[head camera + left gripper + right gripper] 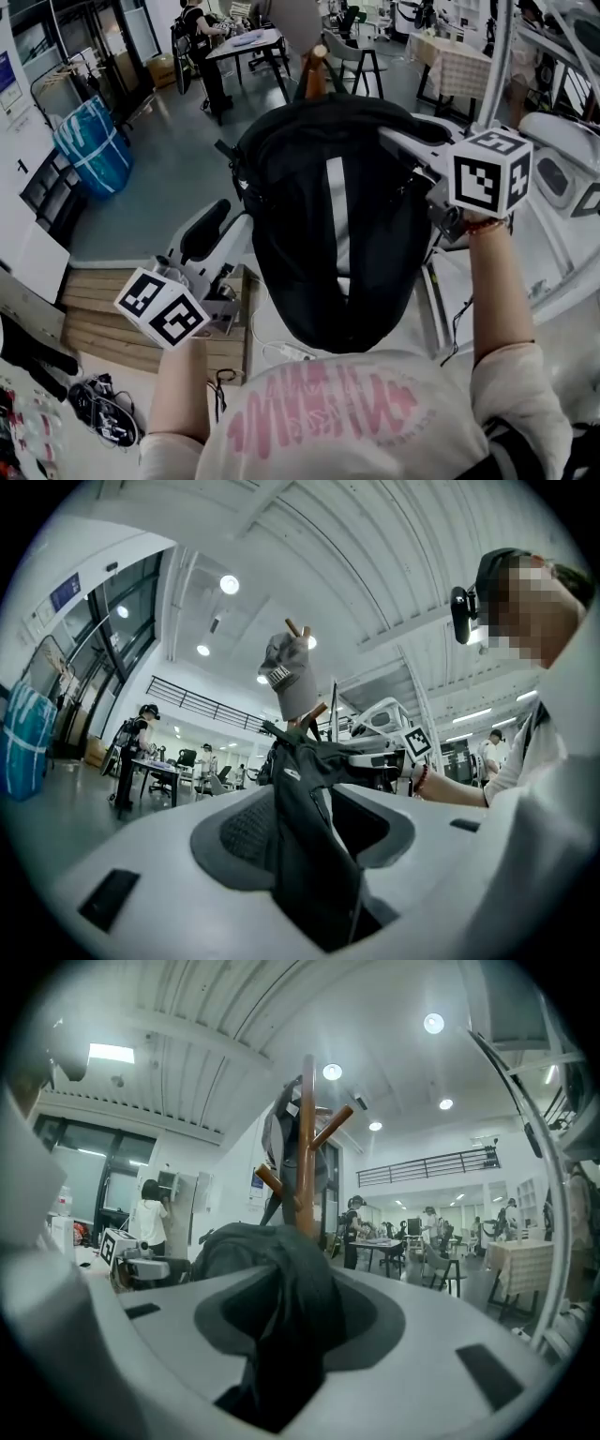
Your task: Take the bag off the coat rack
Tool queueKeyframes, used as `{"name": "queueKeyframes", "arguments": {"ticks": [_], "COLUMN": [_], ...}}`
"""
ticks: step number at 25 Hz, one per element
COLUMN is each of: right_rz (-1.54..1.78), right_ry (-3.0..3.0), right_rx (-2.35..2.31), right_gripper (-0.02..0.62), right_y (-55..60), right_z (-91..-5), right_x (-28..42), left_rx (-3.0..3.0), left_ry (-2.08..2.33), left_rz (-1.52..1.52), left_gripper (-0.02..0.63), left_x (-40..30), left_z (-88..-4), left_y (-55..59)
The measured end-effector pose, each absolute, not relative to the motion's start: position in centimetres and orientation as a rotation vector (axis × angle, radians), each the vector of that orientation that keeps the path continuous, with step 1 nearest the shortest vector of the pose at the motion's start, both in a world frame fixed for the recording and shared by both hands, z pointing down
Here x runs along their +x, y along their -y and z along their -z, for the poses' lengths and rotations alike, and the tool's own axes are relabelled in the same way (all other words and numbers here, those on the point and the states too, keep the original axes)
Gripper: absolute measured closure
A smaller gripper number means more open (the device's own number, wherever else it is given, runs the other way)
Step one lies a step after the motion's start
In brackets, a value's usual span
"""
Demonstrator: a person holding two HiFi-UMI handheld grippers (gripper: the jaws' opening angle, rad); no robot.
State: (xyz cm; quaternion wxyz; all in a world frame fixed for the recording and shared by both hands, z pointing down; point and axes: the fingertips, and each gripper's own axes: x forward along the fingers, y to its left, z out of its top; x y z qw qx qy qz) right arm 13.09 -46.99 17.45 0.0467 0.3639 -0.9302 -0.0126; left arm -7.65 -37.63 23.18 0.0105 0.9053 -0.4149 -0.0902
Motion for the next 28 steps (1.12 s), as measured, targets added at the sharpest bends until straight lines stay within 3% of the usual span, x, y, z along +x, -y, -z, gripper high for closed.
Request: {"name": "queueKeyframes", "arguments": {"ticks": [8, 19, 28], "right_rz": [0.055, 0.099, 0.065], "right_ry": [2.875, 2.944, 2.959], "right_rx": [1.057, 1.063, 1.018], "right_gripper": [0.439, 0.425, 0.425], "right_y": [46.8, 46.5, 46.1], "right_z": [-17.7, -17.9, -18.1], "right_x": [12.3, 12.4, 12.1], "left_rx": [2.957, 2.885, 2.956], "left_ry": [1.196, 1.289, 1.263], "left_rz": [0.179, 0.317, 0.103], "left_gripper": [0.259, 0.258, 0.259], "left_x": [-6.6, -3.6, -2.1], "left_z": [-20.0, -20.1, -20.9], "left_y": [39.5, 43.4, 43.1]}}
